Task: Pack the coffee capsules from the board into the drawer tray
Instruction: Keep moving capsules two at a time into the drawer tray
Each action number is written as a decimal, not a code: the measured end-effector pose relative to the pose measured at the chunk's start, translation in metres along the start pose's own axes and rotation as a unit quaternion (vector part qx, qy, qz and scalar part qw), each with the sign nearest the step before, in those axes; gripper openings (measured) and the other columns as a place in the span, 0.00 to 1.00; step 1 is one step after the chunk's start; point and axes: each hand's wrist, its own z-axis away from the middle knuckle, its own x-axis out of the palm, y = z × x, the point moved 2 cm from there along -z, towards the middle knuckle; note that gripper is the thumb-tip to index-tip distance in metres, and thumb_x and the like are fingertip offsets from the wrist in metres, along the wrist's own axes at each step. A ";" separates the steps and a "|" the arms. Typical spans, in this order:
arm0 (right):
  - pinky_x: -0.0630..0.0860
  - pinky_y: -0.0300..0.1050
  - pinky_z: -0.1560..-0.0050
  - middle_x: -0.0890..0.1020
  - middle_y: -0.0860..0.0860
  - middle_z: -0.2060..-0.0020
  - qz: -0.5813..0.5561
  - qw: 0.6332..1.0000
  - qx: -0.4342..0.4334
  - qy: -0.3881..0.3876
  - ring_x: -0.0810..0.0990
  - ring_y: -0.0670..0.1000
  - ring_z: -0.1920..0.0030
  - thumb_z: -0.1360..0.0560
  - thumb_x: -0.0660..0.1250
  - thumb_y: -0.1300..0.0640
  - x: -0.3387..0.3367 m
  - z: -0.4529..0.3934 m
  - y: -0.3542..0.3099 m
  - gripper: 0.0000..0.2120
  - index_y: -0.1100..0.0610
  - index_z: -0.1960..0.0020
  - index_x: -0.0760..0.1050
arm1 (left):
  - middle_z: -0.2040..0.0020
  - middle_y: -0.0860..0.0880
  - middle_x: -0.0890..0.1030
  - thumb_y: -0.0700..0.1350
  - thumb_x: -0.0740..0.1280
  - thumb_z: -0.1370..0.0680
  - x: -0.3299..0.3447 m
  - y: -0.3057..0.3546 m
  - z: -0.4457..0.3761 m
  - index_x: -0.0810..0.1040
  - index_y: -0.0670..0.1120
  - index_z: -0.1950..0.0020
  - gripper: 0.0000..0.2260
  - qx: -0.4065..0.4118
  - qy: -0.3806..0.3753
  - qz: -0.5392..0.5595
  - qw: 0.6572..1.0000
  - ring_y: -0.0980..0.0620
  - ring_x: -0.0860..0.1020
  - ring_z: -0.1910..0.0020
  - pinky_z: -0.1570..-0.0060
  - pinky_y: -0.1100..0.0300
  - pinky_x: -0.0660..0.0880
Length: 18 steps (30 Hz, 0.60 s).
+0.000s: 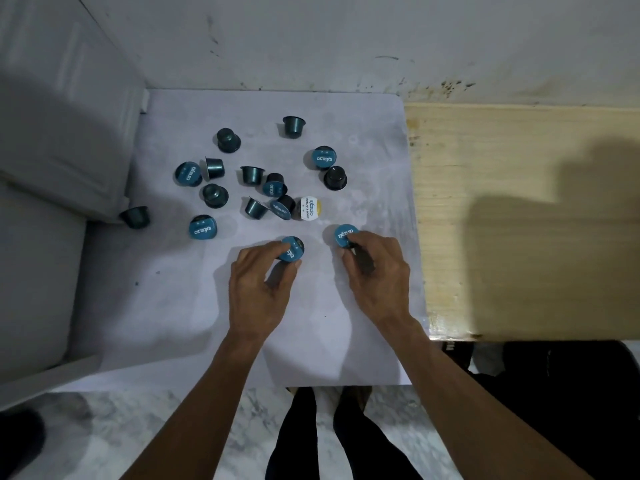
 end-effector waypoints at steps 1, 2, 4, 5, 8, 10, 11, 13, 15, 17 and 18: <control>0.76 0.40 0.52 0.83 0.54 0.51 -0.006 1.000 0.001 0.002 0.79 0.54 0.51 0.29 0.75 0.63 -0.001 0.000 0.000 0.12 0.61 0.46 0.80 | 0.47 0.44 0.84 0.41 0.76 0.28 -0.001 0.001 0.001 0.81 0.40 0.44 0.14 -0.005 0.001 0.000 1.000 0.48 0.80 0.47 0.46 0.49 0.79; 0.76 0.39 0.52 0.83 0.54 0.51 -0.013 1.000 0.005 0.002 0.79 0.54 0.51 0.29 0.75 0.63 -0.002 0.000 -0.001 0.12 0.61 0.46 0.80 | 0.47 0.45 0.84 0.41 0.75 0.28 -0.003 0.002 0.002 0.81 0.40 0.44 0.14 -0.013 0.004 0.000 1.000 0.49 0.80 0.47 0.46 0.50 0.79; 0.75 0.35 0.52 0.84 0.53 0.51 -0.026 1.000 0.013 0.000 0.79 0.53 0.51 0.29 0.75 0.62 -0.006 -0.001 -0.003 0.11 0.60 0.47 0.81 | 0.48 0.47 0.84 0.42 0.75 0.28 -0.009 0.009 0.002 0.82 0.41 0.45 0.13 -0.035 0.011 0.004 0.999 0.52 0.79 0.48 0.48 0.54 0.79; 0.76 0.36 0.52 0.84 0.52 0.51 -0.030 0.999 0.014 -0.003 0.79 0.53 0.51 0.28 0.75 0.62 -0.009 -0.002 -0.005 0.11 0.60 0.47 0.81 | 0.48 0.50 0.83 0.43 0.76 0.28 -0.013 0.014 0.002 0.82 0.42 0.46 0.12 -0.045 0.017 0.008 0.999 0.53 0.79 0.49 0.49 0.57 0.79; 0.79 0.47 0.57 0.84 0.51 0.51 -0.044 0.999 0.002 -0.006 0.80 0.53 0.53 0.28 0.74 0.62 -0.022 -0.005 -0.018 0.10 0.59 0.47 0.81 | 0.50 0.54 0.82 0.42 0.77 0.29 -0.032 0.034 0.002 0.83 0.43 0.48 0.12 -0.058 0.050 0.027 0.997 0.56 0.78 0.52 0.53 0.70 0.75; 0.79 0.47 0.60 0.84 0.50 0.52 -0.070 0.998 0.002 -0.002 0.80 0.53 0.55 0.28 0.75 0.61 -0.033 -0.010 -0.035 0.10 0.59 0.47 0.81 | 0.51 0.60 0.81 0.42 0.77 0.29 -0.052 0.050 0.002 0.83 0.47 0.48 0.11 -0.064 0.066 0.038 0.995 0.57 0.77 0.54 0.57 0.70 0.74; 0.78 0.45 0.61 0.83 0.47 0.53 -0.079 0.997 0.001 0.000 0.80 0.52 0.57 0.28 0.75 0.61 -0.039 -0.013 -0.046 0.10 0.58 0.47 0.81 | 0.52 0.64 0.79 0.42 0.77 0.29 -0.065 0.058 0.002 0.82 0.50 0.48 0.11 -0.069 0.073 0.043 0.994 0.59 0.76 0.56 0.59 0.70 0.73; 0.76 0.42 0.62 0.82 0.44 0.55 -0.097 0.995 -0.005 0.003 0.80 0.50 0.59 0.29 0.76 0.60 -0.049 -0.019 -0.073 0.10 0.56 0.48 0.81 | 0.53 0.70 0.77 0.42 0.77 0.29 -0.094 0.075 0.002 0.81 0.55 0.49 0.13 -0.074 0.086 0.052 0.992 0.62 0.75 0.57 0.60 0.73 0.71; 0.74 0.39 0.64 0.82 0.45 0.56 -0.118 0.993 -0.010 0.002 0.79 0.49 0.61 0.29 0.76 0.59 -0.055 -0.024 -0.104 0.10 0.56 0.48 0.82 | 0.53 0.70 0.77 0.42 0.77 0.29 -0.128 0.088 0.001 0.81 0.55 0.49 0.13 -0.069 0.099 0.055 0.991 0.65 0.75 0.57 0.60 0.74 0.70; 0.74 0.39 0.66 0.82 0.46 0.56 -0.134 0.991 -0.017 0.004 0.79 0.47 0.62 0.29 0.76 0.57 -0.060 -0.027 -0.137 0.10 0.55 0.48 0.82 | 0.53 0.68 0.77 0.43 0.77 0.30 -0.163 0.095 0.002 0.81 0.54 0.49 0.13 -0.063 0.114 0.045 0.991 0.66 0.75 0.57 0.61 0.73 0.70; 0.74 0.40 0.66 0.83 0.47 0.56 -0.143 0.990 -0.021 0.006 0.79 0.46 0.62 0.29 0.76 0.56 -0.060 -0.027 -0.154 0.10 0.55 0.49 0.82 | 0.53 0.67 0.77 0.43 0.77 0.30 -0.182 0.097 0.003 0.81 0.53 0.48 0.13 -0.062 0.121 0.040 0.990 0.66 0.75 0.57 0.61 0.74 0.70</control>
